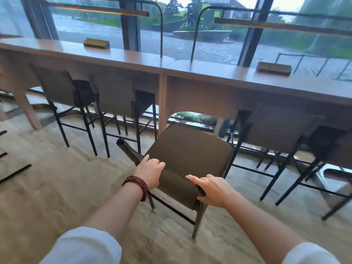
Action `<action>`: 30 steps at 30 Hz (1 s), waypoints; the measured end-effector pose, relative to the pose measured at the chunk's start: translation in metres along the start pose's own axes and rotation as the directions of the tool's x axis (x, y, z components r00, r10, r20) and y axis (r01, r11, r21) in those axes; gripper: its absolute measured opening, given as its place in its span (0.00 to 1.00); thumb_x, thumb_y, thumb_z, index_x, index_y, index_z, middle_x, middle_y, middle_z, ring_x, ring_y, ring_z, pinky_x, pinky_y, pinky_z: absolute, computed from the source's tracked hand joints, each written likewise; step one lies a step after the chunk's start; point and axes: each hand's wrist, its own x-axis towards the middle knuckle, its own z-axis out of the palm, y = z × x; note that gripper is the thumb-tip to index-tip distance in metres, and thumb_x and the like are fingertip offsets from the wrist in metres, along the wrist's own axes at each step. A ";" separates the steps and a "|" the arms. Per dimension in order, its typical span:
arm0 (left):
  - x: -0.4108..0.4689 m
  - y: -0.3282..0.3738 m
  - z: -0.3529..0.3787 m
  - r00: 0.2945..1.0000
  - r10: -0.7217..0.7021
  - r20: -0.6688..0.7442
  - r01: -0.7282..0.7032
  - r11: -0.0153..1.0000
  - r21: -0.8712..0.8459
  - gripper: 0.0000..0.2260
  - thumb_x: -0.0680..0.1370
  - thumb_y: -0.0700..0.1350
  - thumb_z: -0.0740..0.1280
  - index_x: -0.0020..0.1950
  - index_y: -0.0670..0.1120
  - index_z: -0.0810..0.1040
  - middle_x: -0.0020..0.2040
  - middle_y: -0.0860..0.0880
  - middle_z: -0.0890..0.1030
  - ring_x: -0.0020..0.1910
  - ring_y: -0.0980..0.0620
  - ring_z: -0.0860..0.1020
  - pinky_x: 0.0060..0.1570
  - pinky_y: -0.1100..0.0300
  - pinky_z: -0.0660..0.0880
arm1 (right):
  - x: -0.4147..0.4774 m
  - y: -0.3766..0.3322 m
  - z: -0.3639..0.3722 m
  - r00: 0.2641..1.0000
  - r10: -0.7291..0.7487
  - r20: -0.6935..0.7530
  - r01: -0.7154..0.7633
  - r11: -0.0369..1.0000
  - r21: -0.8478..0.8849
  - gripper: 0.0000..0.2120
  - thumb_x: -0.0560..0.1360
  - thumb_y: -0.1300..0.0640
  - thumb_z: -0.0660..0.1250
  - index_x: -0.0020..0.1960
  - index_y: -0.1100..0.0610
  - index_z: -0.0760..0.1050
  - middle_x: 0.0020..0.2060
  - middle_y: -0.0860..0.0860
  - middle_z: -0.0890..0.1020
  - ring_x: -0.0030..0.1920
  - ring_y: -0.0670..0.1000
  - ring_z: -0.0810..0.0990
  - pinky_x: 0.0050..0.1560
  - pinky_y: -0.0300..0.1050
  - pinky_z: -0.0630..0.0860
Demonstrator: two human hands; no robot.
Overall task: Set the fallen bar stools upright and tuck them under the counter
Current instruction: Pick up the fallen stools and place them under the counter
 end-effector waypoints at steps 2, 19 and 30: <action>0.013 0.001 -0.002 1.000 -0.003 -0.002 0.003 0.998 -0.057 0.26 0.74 0.38 0.62 0.72 0.49 0.63 0.66 0.50 0.71 0.69 0.51 0.67 0.75 0.52 0.53 | 0.007 0.004 0.003 0.992 0.110 -0.061 -0.109 0.994 0.022 0.25 0.77 0.47 0.59 0.73 0.47 0.60 0.57 0.49 0.79 0.59 0.55 0.74 0.49 0.49 0.76; 0.152 0.027 -0.024 1.000 -0.014 0.023 0.021 0.938 -0.347 0.32 0.75 0.36 0.61 0.77 0.47 0.54 0.77 0.49 0.56 0.77 0.52 0.51 0.72 0.54 0.62 | 0.087 0.102 -0.012 0.832 0.552 -0.046 -0.522 0.810 0.268 0.18 0.78 0.62 0.56 0.67 0.50 0.65 0.57 0.54 0.69 0.54 0.59 0.73 0.41 0.47 0.68; 0.192 0.026 -0.023 0.999 0.033 0.026 -0.019 0.912 -0.410 0.33 0.74 0.34 0.61 0.77 0.48 0.54 0.77 0.51 0.54 0.77 0.53 0.49 0.70 0.56 0.66 | 0.109 0.128 -0.018 0.702 0.704 0.106 -0.611 0.519 0.597 0.21 0.76 0.39 0.59 0.62 0.52 0.69 0.58 0.53 0.64 0.53 0.56 0.76 0.55 0.49 0.74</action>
